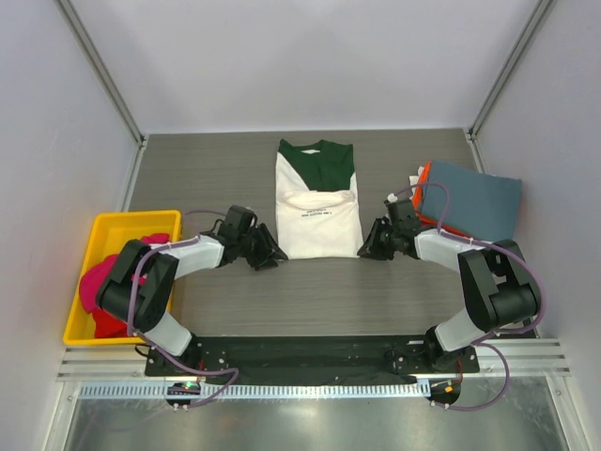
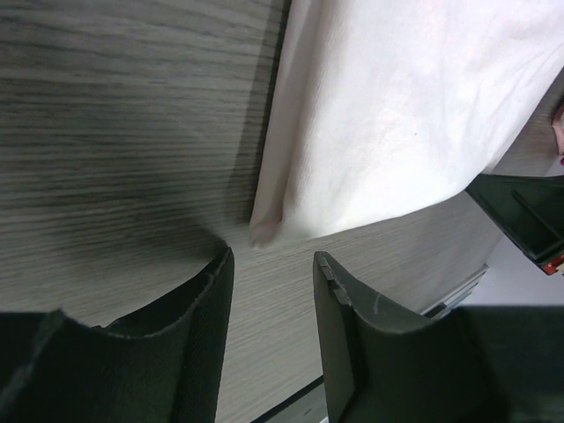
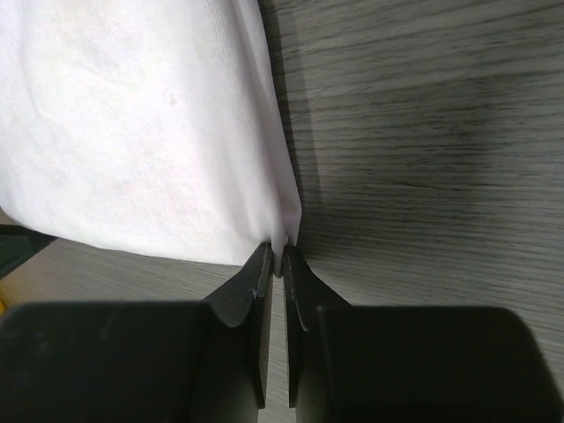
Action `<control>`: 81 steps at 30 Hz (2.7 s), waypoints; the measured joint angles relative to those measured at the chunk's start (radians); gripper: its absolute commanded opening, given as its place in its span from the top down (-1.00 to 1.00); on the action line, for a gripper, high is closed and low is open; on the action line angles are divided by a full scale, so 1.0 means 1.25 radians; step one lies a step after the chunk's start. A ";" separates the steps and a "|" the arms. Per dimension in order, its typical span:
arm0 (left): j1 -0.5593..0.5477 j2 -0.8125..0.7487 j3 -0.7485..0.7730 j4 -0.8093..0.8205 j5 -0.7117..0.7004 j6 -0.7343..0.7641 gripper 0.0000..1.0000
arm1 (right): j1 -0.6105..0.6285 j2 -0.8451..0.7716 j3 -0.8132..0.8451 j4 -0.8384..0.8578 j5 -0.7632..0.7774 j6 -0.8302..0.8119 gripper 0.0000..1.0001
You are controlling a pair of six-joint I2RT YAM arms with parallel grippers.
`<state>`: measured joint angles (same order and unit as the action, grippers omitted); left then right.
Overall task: Fold and stack the t-shirts
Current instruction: Fold the tshirt
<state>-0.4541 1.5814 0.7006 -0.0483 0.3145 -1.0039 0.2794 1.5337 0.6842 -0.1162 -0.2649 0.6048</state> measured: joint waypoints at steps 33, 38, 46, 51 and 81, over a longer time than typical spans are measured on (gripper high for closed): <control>-0.003 -0.235 0.085 -0.148 -0.031 0.015 0.99 | 0.000 -0.314 0.070 -0.182 -0.004 0.008 0.97; -0.015 -0.366 0.011 -0.175 -0.012 0.016 0.99 | 0.002 -0.432 0.015 -0.244 -0.015 0.009 0.97; -0.148 -0.542 -0.200 -0.219 0.000 -0.041 1.00 | 0.027 -0.665 -0.130 -0.407 -0.066 0.056 0.98; -0.175 -0.675 -0.224 -0.236 -0.009 -0.085 0.99 | 0.027 -0.721 -0.126 -0.462 -0.071 0.072 0.97; -0.017 -0.387 0.111 -0.264 -0.020 -0.049 0.99 | 0.027 -0.312 0.247 -0.413 0.089 0.058 0.98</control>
<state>-0.4755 1.0977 0.8394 -0.3779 0.2897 -1.0657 0.3126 1.1442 0.9924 -0.6323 -0.1532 0.6769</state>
